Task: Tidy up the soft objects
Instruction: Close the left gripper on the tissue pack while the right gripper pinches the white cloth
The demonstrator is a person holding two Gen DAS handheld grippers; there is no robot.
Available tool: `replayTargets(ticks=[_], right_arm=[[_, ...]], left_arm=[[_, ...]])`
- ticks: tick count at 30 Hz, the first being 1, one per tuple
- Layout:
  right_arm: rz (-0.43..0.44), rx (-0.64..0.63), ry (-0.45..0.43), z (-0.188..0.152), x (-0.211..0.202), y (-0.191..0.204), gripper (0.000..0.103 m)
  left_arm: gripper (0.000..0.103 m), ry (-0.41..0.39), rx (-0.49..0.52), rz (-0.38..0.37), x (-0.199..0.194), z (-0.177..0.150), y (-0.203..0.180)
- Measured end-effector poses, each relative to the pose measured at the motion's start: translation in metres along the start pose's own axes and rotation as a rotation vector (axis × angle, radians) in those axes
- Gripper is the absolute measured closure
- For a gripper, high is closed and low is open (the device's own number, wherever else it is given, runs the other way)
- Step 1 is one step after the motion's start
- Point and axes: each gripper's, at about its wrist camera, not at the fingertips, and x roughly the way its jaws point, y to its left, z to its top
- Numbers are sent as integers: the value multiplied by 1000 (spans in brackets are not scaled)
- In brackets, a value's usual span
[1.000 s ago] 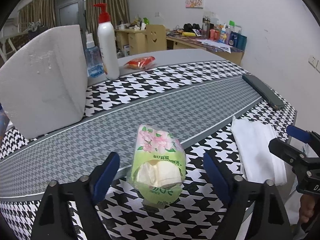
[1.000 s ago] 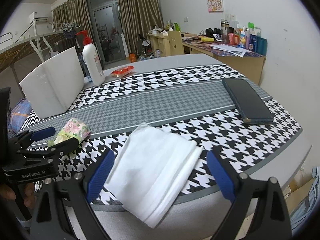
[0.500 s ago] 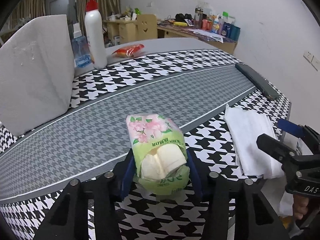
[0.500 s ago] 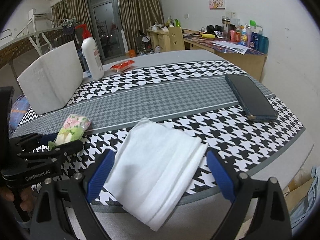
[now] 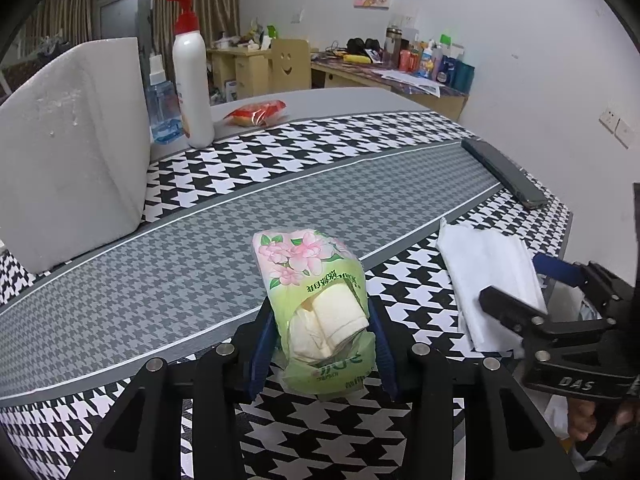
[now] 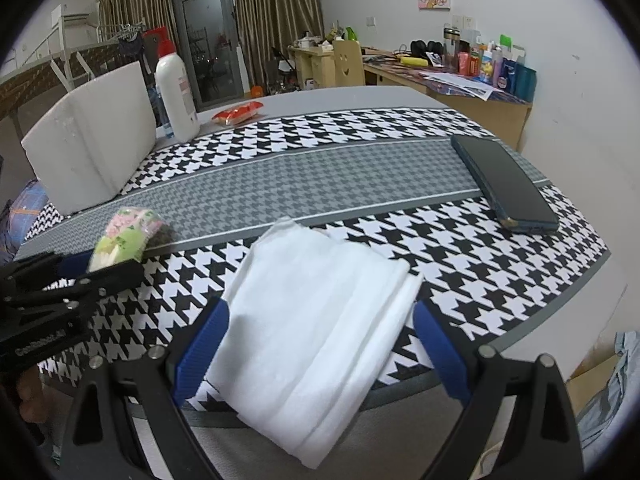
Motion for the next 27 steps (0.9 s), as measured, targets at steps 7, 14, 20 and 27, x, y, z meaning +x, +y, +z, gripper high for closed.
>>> replayTargets(ticks=[7, 14, 20, 27], right_arm=[[-28, -21, 30, -2, 7, 5, 7], [-45, -41, 35, -2, 6, 9, 11], [-30, -59, 33, -2, 2, 15, 33], [-7, -49, 43, 1, -2, 15, 91]], left_arm=[[57, -18, 7, -7, -5, 1, -1], [57, -21, -1, -9, -8, 0, 1], [57, -31, 3, -12, -12, -2, 1], [57, -55, -1, -7, -22, -3, 2]])
